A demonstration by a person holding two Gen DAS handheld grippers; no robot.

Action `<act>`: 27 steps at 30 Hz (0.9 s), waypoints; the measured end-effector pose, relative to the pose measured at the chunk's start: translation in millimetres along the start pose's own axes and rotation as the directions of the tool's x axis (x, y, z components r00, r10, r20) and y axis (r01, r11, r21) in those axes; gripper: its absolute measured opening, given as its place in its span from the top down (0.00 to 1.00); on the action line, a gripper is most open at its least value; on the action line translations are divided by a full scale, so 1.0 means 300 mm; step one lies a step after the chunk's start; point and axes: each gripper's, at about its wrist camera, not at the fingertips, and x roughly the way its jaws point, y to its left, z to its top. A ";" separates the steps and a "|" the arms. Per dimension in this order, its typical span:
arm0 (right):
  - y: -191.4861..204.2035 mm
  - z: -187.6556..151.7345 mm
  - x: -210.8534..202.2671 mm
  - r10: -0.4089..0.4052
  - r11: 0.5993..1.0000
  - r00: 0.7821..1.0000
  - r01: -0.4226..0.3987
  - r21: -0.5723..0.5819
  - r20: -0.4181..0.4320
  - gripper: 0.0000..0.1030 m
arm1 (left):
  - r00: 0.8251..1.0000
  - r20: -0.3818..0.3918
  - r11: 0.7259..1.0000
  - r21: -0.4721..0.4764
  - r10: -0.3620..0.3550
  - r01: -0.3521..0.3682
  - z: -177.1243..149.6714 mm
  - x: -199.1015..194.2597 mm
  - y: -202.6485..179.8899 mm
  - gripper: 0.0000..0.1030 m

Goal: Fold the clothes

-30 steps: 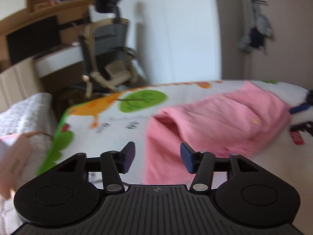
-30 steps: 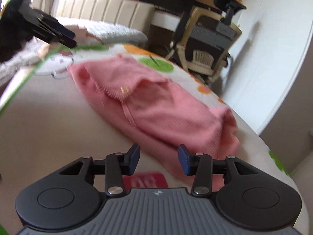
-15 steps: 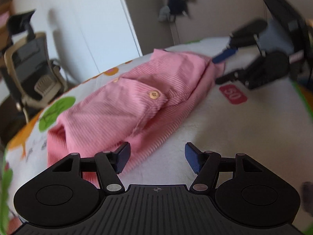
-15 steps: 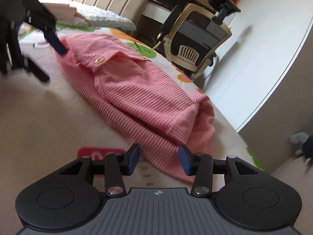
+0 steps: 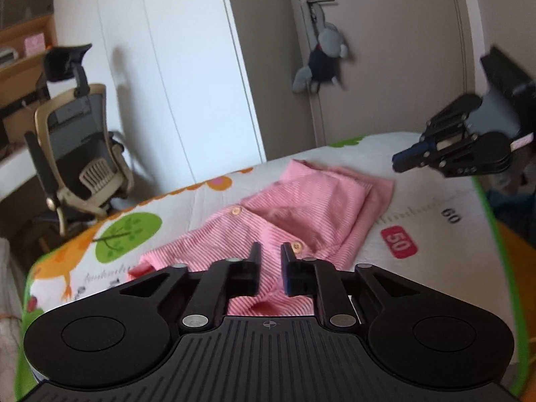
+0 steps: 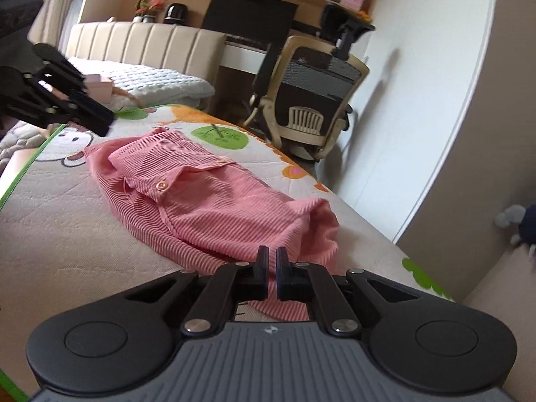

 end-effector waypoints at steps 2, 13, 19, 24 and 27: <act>0.011 -0.004 0.021 0.017 1.000 1.000 -0.017 0.017 -0.004 0.96 | 0.999 -0.034 1.000 -0.020 -0.008 0.007 -0.019 0.013 0.004 0.62; 0.056 -0.012 0.274 0.257 0.940 0.958 -0.217 0.264 -0.127 0.92 | 0.969 -0.120 0.948 -0.260 -0.218 0.182 -0.085 0.252 -0.016 0.29; -0.004 -0.078 0.158 0.239 0.943 0.953 -0.183 0.276 -0.185 0.84 | 0.964 -0.141 0.938 -0.299 -0.223 0.174 -0.166 0.228 0.029 0.17; -0.141 -0.110 0.121 0.185 0.886 0.971 -0.097 0.454 -0.154 0.44 | 0.965 -0.139 0.933 -0.318 -0.223 0.170 -0.172 0.216 0.041 0.11; -0.252 -0.178 0.152 0.222 0.713 0.971 -0.100 0.694 -0.087 0.44 | 0.967 -0.136 0.933 -0.320 -0.216 0.163 -0.168 0.219 0.030 0.09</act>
